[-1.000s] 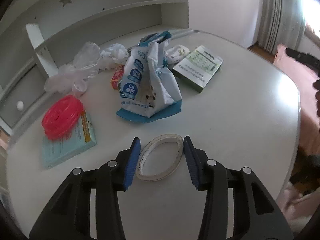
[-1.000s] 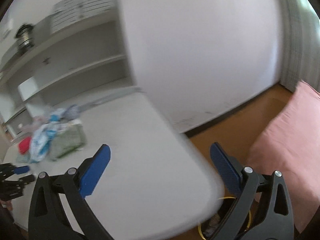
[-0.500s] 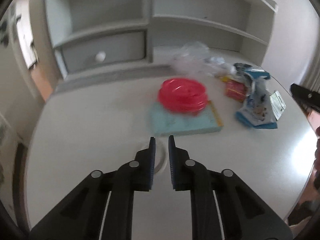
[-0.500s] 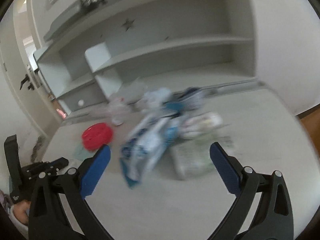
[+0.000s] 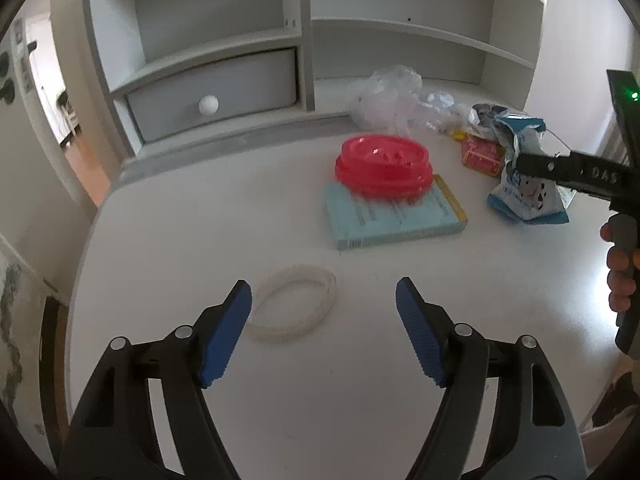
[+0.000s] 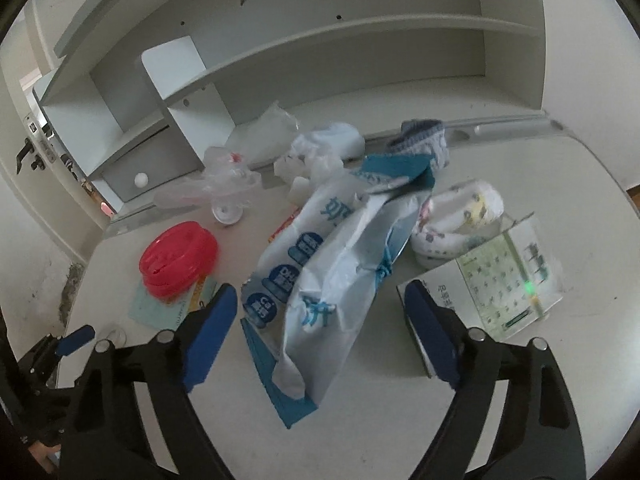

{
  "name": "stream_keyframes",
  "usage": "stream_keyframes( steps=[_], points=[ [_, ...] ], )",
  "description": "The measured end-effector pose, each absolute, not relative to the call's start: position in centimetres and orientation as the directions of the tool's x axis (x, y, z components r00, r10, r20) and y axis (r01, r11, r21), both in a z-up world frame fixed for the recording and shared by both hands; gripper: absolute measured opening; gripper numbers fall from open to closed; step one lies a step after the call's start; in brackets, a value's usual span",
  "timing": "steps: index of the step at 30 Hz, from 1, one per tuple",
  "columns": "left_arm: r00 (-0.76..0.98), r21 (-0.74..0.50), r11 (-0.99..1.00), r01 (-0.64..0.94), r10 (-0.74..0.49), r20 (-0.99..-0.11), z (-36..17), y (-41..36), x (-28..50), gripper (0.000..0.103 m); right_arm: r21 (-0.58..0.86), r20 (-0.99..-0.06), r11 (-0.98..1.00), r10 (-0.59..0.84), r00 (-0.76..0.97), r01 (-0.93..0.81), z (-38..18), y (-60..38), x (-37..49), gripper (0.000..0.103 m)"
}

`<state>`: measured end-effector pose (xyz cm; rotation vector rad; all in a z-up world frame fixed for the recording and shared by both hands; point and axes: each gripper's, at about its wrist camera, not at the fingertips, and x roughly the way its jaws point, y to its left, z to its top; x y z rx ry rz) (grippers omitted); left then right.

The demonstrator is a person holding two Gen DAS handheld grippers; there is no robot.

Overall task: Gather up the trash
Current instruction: 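Grasp the white ring with left tool while right tool grasps the milk bag, then carry both items to the bin and open both tools over it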

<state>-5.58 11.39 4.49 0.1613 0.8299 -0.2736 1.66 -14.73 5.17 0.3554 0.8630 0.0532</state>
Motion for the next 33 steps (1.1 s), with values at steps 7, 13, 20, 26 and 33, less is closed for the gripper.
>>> stream_keyframes(
  steps=[7,13,20,26,33],
  points=[
    [0.581,0.164,0.881,0.443,-0.143,-0.801,3.5,12.5,-3.5,0.071,0.359,-0.738,0.928,0.218,0.639,0.097,4.1,-14.8,1.9,0.061],
    [0.495,0.057,0.831,0.554,-0.274,-0.824,3.3,13.7,-3.1,0.044,0.383,-0.726,0.921,0.250,0.641,0.075,4.3,-15.0,1.9,0.041],
    [0.568,0.105,0.888,0.448,-0.192,-0.800,3.3,13.0,-4.2,0.041,0.379,-0.705,0.925,0.259,0.660,0.042,5.0,-15.1,1.1,0.024],
    [0.641,0.097,0.930,0.354,-0.166,-0.750,5.3,13.1,-5.2,0.041,0.369,-0.671,0.929,0.248,0.699,0.025,6.5,-15.8,-0.1,0.024],
    [0.675,0.084,0.877,0.473,-0.299,-0.674,9.5,6.6,-6.4,0.041,0.482,-0.568,0.876,0.325,0.756,-0.015,8.6,-19.1,-3.0,0.024]
  ],
)
